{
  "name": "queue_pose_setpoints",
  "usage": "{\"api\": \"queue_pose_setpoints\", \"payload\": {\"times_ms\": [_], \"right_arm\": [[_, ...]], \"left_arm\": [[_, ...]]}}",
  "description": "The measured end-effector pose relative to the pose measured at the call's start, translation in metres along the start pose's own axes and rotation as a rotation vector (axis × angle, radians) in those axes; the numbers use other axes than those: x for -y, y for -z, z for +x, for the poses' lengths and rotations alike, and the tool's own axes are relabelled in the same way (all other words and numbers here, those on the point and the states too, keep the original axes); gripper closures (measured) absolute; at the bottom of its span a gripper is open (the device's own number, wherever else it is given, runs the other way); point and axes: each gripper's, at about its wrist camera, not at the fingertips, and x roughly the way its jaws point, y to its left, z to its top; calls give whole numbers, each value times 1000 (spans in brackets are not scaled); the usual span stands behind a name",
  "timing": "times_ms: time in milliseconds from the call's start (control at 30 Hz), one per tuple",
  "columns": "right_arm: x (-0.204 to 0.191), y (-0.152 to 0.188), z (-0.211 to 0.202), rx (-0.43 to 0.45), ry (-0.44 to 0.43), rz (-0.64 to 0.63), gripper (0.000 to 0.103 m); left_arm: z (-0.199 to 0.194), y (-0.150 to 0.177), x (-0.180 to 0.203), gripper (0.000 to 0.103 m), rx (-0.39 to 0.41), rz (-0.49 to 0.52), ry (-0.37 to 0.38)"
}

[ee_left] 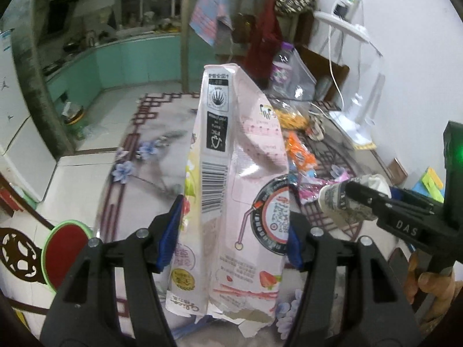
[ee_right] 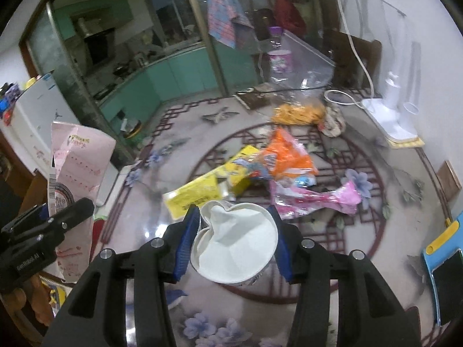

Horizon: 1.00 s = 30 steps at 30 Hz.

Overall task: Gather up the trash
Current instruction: 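Lift the pink bag and white cup toward the red bucket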

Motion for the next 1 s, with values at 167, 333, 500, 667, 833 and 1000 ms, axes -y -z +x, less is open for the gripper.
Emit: {"api": "queue_pose_setpoints", "payload": {"times_ms": [167, 333, 500, 667, 833, 1000], "right_arm": [[-22, 4, 2, -13, -31, -40, 57], [-43, 4, 8, -19, -54, -76, 57], [-64, 2, 16, -34, -71, -112, 57], [-99, 2, 29, -54, -86, -172, 57], [-133, 7, 37, -70, -101, -219, 57], [-162, 10, 44, -73, -99, -234, 57]], "left_arm": [[-14, 5, -20, 44, 20, -27, -32], [-22, 8, -35, 44, 31, -44, -59], [-31, 15, -60, 44, 40, -80, -97], [-41, 24, -91, 44, 44, -131, -126], [-48, 31, -125, 44, 41, -174, -147], [-54, 32, -152, 44, 44, -181, -145]]}}
